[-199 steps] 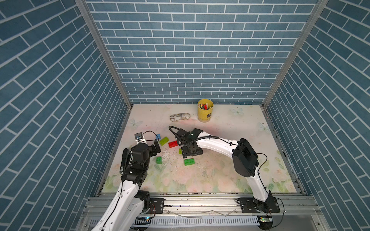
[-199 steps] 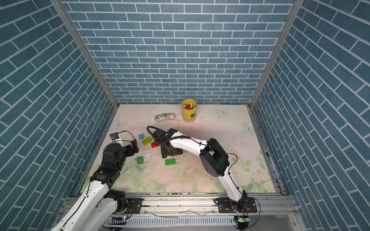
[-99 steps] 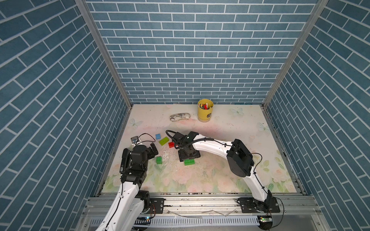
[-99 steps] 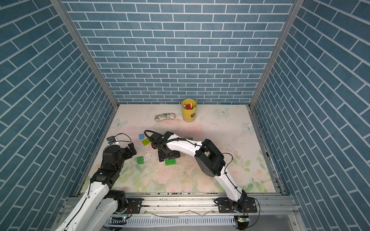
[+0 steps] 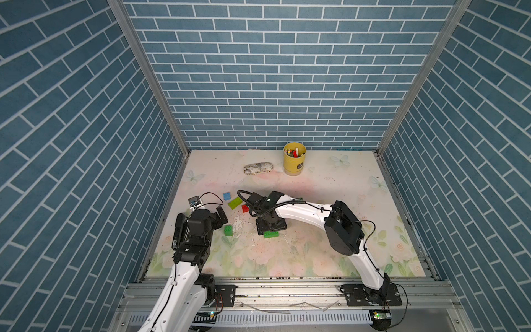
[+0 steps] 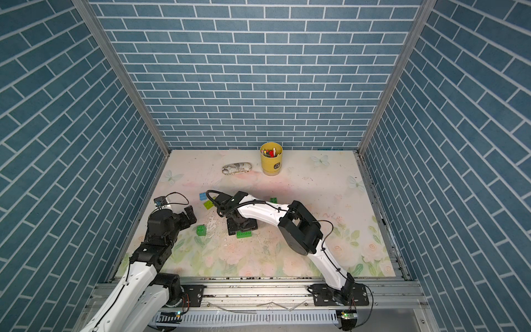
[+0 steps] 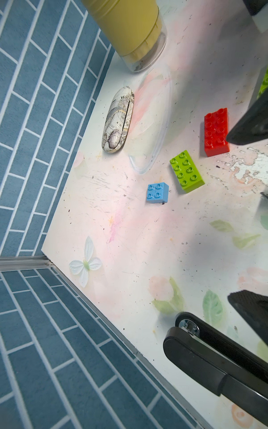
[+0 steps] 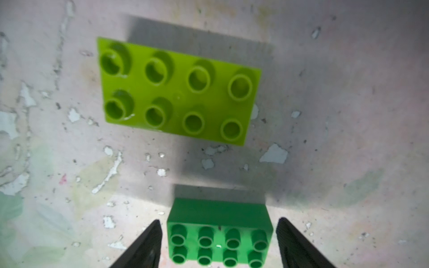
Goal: Assemble a spoon with lego
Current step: Pick up the lego brick from the center of the board.
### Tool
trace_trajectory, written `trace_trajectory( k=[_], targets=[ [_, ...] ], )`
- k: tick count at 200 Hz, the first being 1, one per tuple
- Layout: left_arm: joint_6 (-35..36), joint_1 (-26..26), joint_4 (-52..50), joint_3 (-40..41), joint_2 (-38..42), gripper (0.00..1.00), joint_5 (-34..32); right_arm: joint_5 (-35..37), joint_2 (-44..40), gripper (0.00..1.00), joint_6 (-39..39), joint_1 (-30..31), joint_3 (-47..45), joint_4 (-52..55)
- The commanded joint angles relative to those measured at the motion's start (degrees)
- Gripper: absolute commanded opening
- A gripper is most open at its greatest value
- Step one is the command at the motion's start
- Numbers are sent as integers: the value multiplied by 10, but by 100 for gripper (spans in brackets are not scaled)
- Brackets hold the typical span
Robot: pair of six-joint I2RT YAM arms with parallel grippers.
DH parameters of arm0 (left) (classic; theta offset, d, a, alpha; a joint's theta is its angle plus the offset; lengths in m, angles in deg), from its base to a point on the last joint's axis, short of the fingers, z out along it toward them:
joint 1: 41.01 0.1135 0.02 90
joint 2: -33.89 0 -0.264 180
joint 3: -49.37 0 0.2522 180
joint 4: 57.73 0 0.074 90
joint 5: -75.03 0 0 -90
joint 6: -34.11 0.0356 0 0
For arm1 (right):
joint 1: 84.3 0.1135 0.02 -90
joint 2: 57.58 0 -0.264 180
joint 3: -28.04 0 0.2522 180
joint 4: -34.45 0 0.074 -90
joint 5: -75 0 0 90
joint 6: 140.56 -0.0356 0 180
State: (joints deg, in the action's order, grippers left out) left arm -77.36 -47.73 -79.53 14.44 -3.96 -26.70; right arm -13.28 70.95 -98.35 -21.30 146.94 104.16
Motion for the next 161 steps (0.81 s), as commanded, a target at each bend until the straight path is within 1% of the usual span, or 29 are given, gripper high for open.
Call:
trace_trajectory(
  k=[1,18,40,74,89,95,107,110,133,143,161],
  targets=[
    [-2,3,-3,5,3,99,6,5,4,79,-26,3,-8,16],
    [-2,4,-4,4,3,99,7,1,3,77,-25,3,-9,14],
    [-3,3,-5,5,3,99,8,-10,6,68,-24,4,-13,11],
    [-3,3,-5,7,3,99,11,-13,4,58,-23,3,-14,9],
    [-1,3,-1,7,2,99,21,-10,-3,52,-23,4,-15,13],
    [2,3,3,8,2,99,28,-10,-11,51,-23,2,-15,15],
    [8,3,22,11,-1,99,57,-3,-25,51,-22,-3,-14,25],
    [10,3,29,12,-1,99,66,0,-44,51,-21,-5,-14,28],
    [18,-5,105,28,-5,99,148,4,-108,51,-12,-40,-24,53],
    [25,-19,142,35,-10,99,174,12,-136,51,-3,-57,-22,69],
    [50,-51,196,38,-27,99,214,6,-173,51,15,-93,-16,99]
  ],
)
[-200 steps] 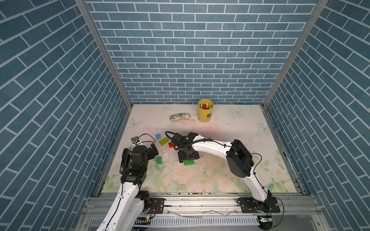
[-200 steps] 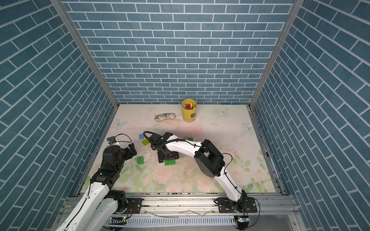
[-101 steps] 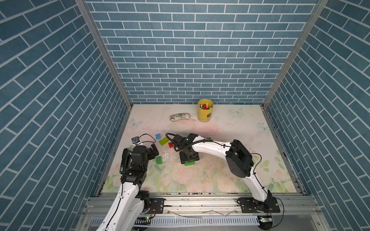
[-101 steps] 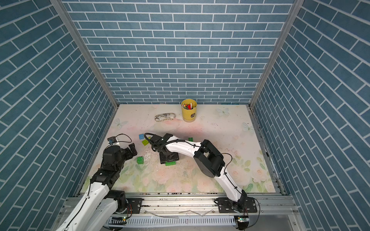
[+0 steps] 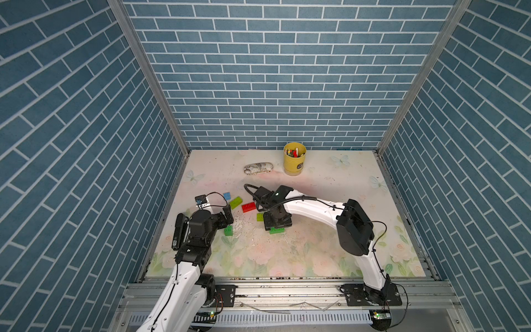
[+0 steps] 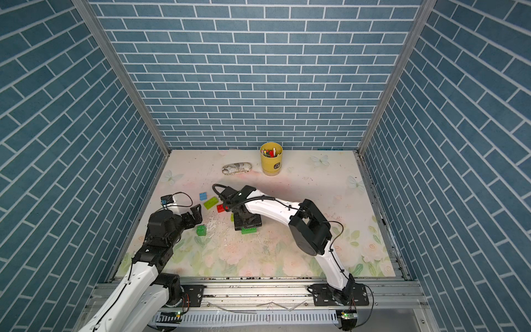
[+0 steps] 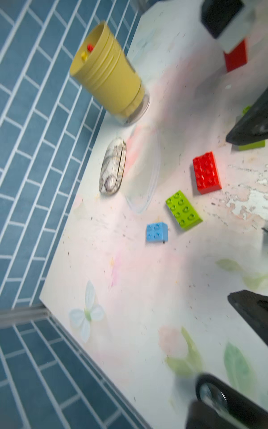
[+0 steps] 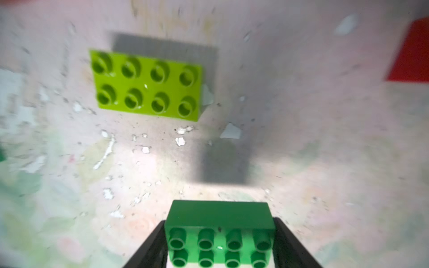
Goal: Assemble a spoon with lego
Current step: Pick up the lego brick from the center of the board, then assemble the lego brick with the lego brick.
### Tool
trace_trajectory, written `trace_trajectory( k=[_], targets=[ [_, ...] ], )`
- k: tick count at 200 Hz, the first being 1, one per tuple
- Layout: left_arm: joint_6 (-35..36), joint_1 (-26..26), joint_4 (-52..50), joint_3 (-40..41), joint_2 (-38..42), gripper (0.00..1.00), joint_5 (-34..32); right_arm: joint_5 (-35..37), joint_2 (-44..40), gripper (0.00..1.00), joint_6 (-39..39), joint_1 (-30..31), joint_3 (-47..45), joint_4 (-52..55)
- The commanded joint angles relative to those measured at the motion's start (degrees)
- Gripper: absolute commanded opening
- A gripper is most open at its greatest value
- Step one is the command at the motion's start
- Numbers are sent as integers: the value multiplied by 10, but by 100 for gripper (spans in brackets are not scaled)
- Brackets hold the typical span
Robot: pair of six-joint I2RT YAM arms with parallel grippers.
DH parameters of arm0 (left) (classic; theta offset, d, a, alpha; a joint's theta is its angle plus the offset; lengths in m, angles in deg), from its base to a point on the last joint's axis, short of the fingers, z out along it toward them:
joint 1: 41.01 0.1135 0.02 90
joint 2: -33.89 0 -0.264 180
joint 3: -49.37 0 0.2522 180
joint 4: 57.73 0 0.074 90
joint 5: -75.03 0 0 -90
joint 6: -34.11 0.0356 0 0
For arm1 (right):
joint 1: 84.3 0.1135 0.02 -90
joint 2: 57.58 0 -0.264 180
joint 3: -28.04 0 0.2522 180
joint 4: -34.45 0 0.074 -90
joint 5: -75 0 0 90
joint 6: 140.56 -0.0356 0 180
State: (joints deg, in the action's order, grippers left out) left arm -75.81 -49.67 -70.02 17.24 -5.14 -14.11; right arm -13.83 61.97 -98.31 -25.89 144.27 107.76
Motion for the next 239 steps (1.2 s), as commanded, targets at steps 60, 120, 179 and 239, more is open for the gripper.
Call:
trace_trajectory(
  k=[60,120,179,239],
  targets=[
    [95,-113,168,-3,-94,99,170,13,-98,51,101,-151,42,117],
    [142,-169,183,-10,-138,99,216,-16,-46,51,162,-188,64,101],
    [146,-177,160,-11,-138,99,197,-21,-16,51,185,-196,89,103],
    [146,-178,154,-13,-142,99,191,-28,4,51,185,-198,94,92]
  ],
)
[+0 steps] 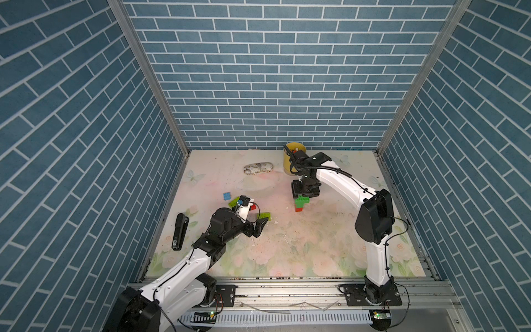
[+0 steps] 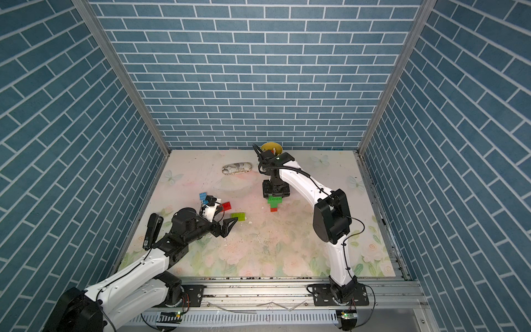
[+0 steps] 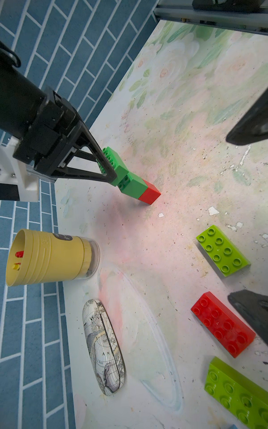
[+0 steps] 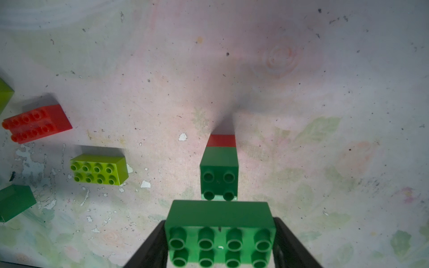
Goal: Assemble a spoon with lego
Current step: Assemble the lego brick with the lego brick.
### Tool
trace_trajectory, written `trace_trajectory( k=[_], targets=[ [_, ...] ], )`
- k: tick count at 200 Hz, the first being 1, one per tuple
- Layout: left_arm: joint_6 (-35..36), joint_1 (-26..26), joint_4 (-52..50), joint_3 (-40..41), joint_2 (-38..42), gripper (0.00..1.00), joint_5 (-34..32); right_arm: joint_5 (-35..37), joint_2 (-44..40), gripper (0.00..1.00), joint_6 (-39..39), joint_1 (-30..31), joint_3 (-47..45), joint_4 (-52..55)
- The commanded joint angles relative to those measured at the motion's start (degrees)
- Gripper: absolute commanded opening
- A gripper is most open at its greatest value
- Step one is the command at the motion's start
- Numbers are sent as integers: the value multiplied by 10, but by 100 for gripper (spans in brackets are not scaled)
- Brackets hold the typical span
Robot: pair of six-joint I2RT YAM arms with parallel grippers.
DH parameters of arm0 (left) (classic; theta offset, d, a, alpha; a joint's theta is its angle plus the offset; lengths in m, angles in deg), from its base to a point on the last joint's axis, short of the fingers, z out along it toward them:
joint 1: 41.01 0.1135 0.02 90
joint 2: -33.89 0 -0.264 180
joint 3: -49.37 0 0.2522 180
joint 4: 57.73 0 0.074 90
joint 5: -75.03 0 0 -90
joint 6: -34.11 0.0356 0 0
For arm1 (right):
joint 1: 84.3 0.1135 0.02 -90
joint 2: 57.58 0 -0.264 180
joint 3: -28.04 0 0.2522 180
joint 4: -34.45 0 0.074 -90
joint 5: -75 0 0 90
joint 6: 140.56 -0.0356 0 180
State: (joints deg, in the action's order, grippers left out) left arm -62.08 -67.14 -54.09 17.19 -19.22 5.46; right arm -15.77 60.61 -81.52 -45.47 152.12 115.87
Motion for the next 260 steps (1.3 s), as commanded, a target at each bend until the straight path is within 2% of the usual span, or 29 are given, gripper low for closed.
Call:
trace_trajectory(
  k=[1,126,239,260],
  targets=[
    [8,-3,-5,-13,-2,99,-5,-9,18,51,17,-2,15,11],
    [10,-2,-12,-14,0,99,-19,4,63,51,22,-5,36,26],
    [13,-3,-21,-13,4,99,-33,15,116,51,20,-1,15,54],
    [13,-4,-25,-13,7,99,-37,18,127,53,21,-1,39,71]
  ],
)
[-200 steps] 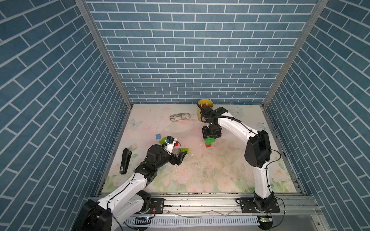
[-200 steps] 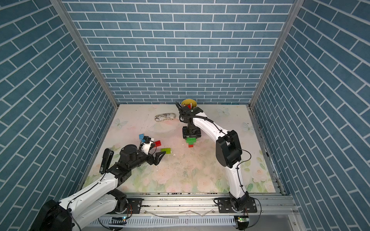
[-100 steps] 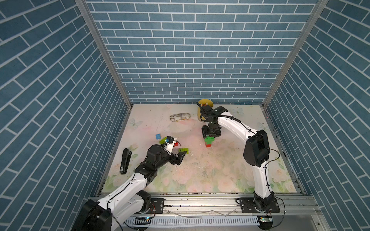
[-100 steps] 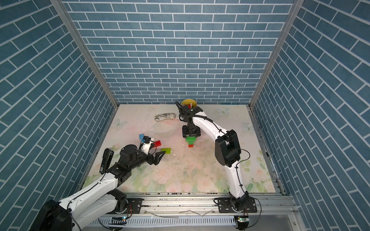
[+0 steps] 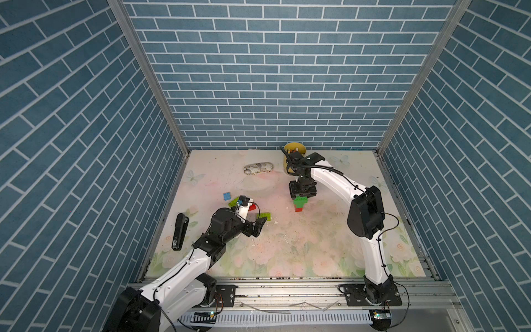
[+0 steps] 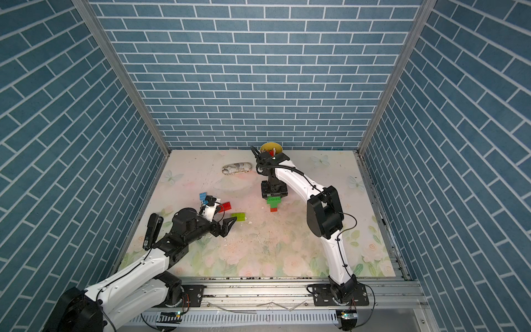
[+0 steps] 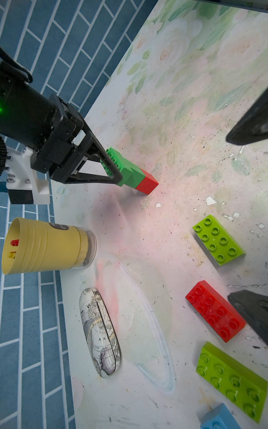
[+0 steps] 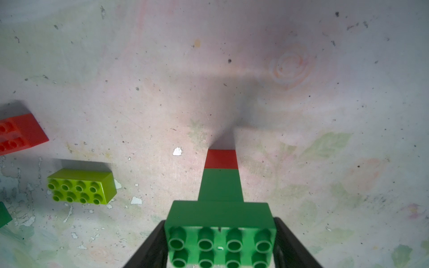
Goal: Assemble a spoon with lego
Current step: Assemble the lego brick with the lego brick.
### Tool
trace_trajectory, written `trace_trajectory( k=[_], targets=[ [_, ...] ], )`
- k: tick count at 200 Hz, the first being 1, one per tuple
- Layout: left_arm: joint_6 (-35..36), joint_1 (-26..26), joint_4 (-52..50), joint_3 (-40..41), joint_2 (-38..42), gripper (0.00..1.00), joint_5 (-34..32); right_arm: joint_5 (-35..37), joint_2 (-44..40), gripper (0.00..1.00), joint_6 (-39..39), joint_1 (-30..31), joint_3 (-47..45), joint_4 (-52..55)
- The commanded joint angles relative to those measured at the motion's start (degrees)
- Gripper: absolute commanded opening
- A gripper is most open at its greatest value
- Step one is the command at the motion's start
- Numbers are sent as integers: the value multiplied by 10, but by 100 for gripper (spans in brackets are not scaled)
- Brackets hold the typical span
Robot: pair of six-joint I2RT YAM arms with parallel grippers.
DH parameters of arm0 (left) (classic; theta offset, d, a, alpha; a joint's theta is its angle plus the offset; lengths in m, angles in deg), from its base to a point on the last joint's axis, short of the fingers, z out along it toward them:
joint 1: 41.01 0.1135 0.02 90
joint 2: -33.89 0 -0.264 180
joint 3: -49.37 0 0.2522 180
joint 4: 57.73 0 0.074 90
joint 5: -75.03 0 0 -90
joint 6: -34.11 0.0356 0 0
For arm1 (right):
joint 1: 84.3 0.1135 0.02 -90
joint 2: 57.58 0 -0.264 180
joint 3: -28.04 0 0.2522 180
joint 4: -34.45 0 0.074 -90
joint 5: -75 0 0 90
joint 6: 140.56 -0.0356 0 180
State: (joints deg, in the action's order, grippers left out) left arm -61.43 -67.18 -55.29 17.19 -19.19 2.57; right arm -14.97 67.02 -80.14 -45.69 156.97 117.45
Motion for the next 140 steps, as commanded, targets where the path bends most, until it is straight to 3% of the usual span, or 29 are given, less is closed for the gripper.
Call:
trace_trajectory(
  k=[1,61,100,140],
  targets=[
    [6,-3,-13,-13,7,99,-8,10,63,53,7,1,-8,55],
    [6,-4,-22,-16,4,99,-16,-14,39,77,-4,1,34,56],
    [4,-4,-43,-30,-7,99,-16,-1,14,81,-6,2,47,68],
    [-5,-2,-69,-44,-1,99,-40,23,-76,81,-2,6,27,71]
  ],
)
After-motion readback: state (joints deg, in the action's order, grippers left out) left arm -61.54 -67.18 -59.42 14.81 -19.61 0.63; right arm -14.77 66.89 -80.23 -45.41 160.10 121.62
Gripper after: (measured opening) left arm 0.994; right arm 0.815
